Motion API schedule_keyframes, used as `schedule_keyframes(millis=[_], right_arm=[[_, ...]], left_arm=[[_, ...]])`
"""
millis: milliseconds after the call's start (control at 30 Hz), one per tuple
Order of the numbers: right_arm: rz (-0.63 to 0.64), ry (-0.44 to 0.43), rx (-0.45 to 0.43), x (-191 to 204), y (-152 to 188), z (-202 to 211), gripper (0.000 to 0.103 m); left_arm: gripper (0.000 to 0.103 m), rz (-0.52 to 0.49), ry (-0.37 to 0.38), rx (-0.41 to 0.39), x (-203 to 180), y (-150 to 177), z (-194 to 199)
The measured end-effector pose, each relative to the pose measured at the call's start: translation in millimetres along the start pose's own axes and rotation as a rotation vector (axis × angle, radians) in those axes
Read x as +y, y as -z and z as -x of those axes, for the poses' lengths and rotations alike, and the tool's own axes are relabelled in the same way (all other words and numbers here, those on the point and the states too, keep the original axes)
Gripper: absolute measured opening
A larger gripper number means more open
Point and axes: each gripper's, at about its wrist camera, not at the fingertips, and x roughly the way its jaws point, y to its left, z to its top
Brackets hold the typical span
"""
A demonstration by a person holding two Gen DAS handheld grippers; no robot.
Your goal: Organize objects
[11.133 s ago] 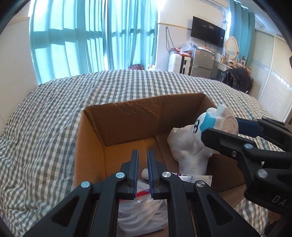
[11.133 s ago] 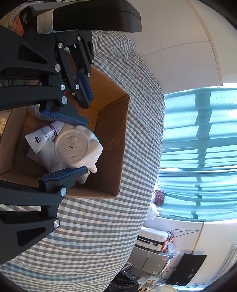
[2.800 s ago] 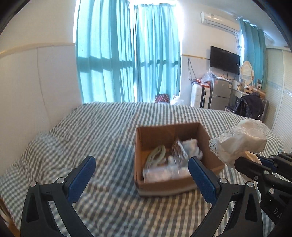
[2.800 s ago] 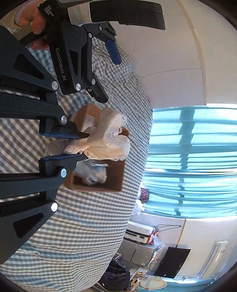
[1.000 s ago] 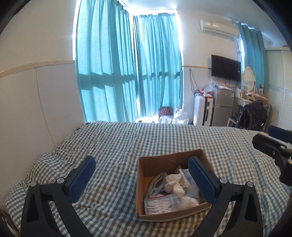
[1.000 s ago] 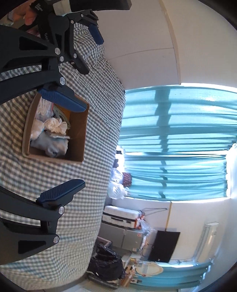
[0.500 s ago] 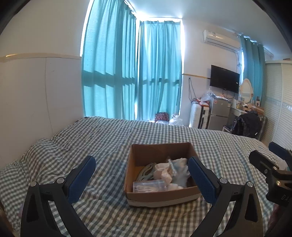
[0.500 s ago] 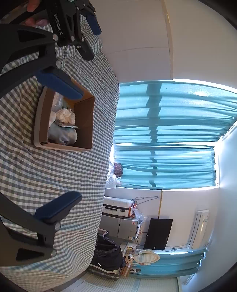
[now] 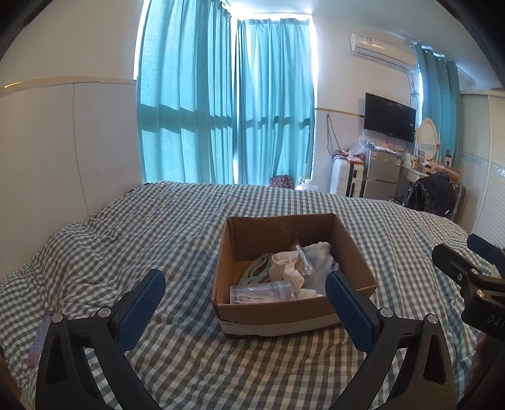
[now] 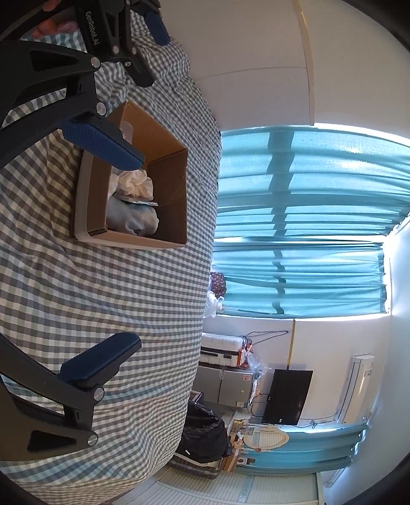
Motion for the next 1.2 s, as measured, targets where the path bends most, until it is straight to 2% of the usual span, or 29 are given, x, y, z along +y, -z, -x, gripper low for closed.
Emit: schedule_keyframes(millis=[1200], right_arm=[[-0.012,-0.005,0.012,-1.0,2.6,-0.1,0.103]], left_arm=[[0.103,-0.036,-0.011,0.024,-7.4,4.0,1.2]])
